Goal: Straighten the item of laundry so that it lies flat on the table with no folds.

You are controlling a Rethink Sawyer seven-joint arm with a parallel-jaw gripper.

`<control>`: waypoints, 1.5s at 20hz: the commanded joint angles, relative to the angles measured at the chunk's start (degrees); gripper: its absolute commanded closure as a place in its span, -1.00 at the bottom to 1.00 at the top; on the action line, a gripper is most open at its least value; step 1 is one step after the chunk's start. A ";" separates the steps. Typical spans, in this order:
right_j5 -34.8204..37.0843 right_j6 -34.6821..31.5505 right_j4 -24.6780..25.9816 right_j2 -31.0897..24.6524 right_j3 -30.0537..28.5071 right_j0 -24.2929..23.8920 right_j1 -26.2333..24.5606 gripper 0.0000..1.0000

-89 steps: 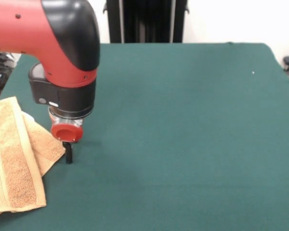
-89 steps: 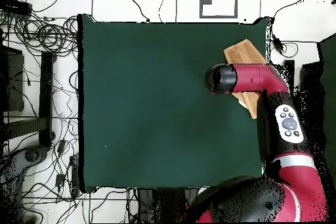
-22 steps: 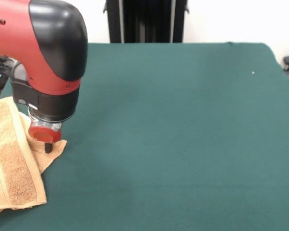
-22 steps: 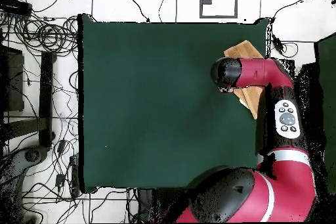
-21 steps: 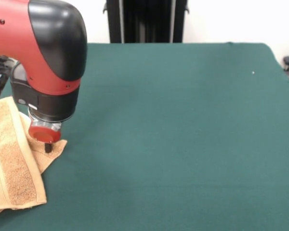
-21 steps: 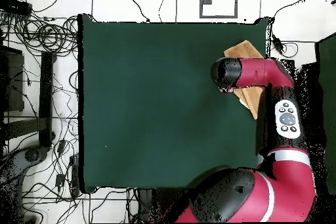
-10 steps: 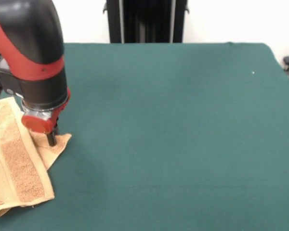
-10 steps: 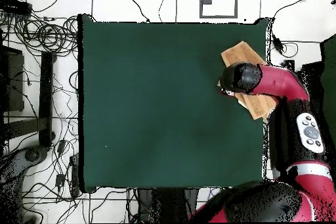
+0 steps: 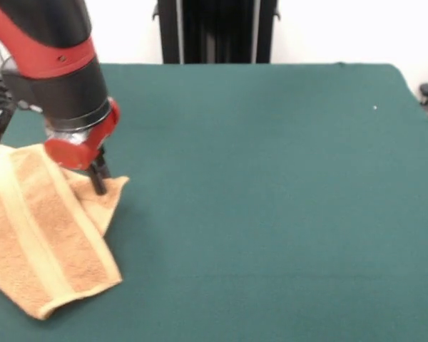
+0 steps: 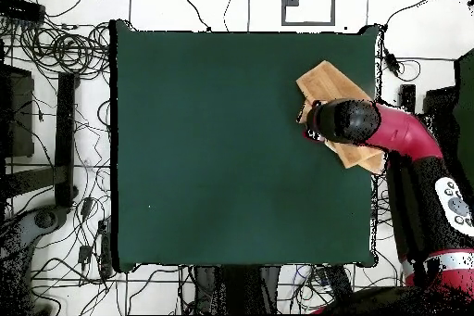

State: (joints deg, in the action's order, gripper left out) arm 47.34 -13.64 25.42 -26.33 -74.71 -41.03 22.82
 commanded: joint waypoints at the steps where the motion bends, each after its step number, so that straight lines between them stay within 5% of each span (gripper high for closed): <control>1: -8.99 -12.44 -5.87 -10.98 -16.21 4.34 1.42 1.00; 11: -18.07 -25.11 -9.38 -4.52 -18.35 13.42 4.68 1.00; 16: -17.21 -27.39 -12.88 -2.55 -18.26 16.40 5.86 1.00; 22: -7.84 -23.53 -18.40 -4.58 -21.62 13.08 13.23 1.00; 30: 4.42 -21.82 -21.34 -1.25 -14.26 14.98 15.93 1.00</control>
State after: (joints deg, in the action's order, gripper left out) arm 41.11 -21.46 8.11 -27.95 -89.23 -28.30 36.70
